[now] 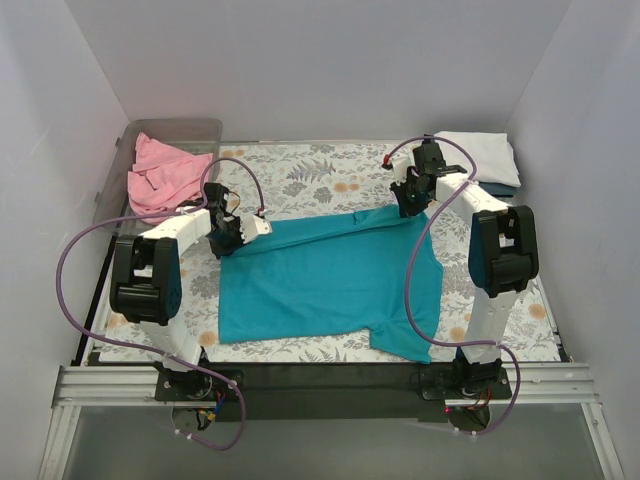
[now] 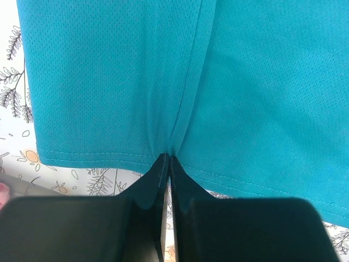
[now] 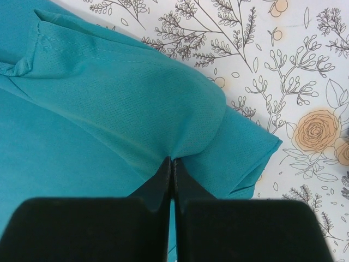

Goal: Fold and stack the t-shirts
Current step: Fold the tshirt

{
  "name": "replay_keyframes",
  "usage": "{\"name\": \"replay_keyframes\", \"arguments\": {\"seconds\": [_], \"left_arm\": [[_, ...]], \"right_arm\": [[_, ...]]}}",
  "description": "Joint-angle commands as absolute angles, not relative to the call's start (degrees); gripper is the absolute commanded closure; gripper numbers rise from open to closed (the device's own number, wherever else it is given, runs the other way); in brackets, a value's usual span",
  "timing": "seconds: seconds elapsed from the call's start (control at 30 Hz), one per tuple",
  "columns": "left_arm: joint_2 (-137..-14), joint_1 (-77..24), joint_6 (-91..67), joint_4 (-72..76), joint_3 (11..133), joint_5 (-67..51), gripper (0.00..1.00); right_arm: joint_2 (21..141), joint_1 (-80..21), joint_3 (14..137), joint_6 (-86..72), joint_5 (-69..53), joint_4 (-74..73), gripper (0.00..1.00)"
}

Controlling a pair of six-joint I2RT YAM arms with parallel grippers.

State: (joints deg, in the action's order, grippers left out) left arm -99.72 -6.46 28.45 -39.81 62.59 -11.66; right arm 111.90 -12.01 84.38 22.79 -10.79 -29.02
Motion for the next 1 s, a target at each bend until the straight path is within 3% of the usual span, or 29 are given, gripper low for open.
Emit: {"name": "replay_keyframes", "arguments": {"seconds": [0.0, 0.97], "left_arm": [[-99.23, -6.42, 28.13, -39.37, 63.10, -10.37, 1.00], [-97.65, -5.89, 28.56, -43.33, 68.55, -10.46, 1.00]], "right_arm": [[111.18, -11.60, 83.85, 23.64, -10.37, -28.30, 0.99], [107.93, -11.34, 85.51, 23.73, -12.13, -29.70, 0.99]]}}
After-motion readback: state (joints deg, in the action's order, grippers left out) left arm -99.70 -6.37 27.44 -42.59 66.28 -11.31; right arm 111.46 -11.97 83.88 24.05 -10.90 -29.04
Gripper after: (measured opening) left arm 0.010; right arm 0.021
